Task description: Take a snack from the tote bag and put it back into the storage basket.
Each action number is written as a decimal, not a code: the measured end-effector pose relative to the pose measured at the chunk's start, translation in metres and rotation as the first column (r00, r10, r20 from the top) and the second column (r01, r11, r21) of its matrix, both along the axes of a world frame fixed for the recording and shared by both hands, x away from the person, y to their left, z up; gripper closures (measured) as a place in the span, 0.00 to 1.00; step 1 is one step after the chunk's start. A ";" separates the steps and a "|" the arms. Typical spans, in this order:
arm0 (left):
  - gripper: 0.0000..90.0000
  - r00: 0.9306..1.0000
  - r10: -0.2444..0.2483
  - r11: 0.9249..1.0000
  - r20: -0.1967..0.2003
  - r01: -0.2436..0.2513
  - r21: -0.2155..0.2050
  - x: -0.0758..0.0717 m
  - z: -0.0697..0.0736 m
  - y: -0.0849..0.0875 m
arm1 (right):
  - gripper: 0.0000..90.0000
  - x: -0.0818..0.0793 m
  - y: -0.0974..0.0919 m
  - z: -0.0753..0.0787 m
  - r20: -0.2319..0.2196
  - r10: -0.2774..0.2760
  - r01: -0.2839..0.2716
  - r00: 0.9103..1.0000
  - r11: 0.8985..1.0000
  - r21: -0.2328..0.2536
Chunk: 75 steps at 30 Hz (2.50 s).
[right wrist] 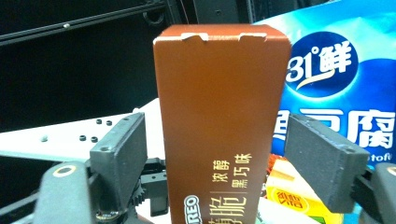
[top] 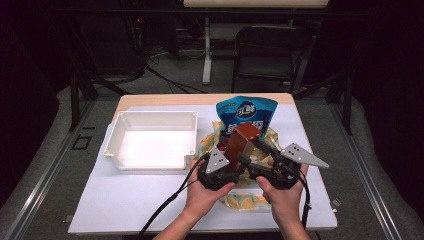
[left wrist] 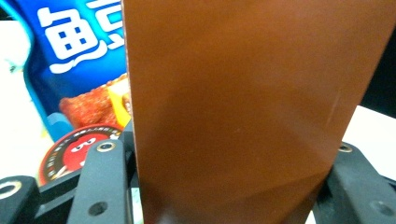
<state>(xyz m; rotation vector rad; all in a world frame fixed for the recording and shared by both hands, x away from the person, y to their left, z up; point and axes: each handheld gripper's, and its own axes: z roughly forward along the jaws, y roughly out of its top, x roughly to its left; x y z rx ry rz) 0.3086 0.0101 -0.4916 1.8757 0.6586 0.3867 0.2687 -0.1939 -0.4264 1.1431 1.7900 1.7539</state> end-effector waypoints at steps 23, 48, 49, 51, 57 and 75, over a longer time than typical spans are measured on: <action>0.49 0.996 0.090 0.996 -0.023 -0.091 -0.016 0.010 0.006 0.059 | 0.20 0.014 -0.019 -0.018 -0.005 -0.098 0.097 0.995 0.990 -0.107; 0.49 0.974 0.223 0.975 -0.047 -0.222 0.020 0.019 0.001 0.138 | 0.18 0.009 -0.073 -0.052 -0.044 -0.212 0.202 0.976 0.966 -0.161; 0.49 0.971 0.232 0.973 -0.054 -0.231 0.022 0.020 -0.001 0.142 | 0.18 0.009 -0.074 -0.053 -0.048 -0.212 0.201 0.976 0.964 -0.171; 0.49 0.967 0.248 0.969 -0.059 -0.247 0.028 0.021 -0.005 0.149 | 0.19 0.009 -0.075 -0.054 -0.052 -0.215 0.203 0.975 0.963 -0.176; 0.49 0.953 0.297 0.955 -0.061 -0.296 0.025 0.026 -0.005 0.169 | 0.19 0.010 -0.073 -0.060 -0.062 -0.214 0.198 0.975 0.959 -0.203; 0.49 0.932 0.326 0.940 -0.156 -0.303 0.157 0.053 -0.023 0.187 | 0.17 0.012 -0.073 -0.065 -0.061 -0.173 0.159 0.983 0.970 -0.186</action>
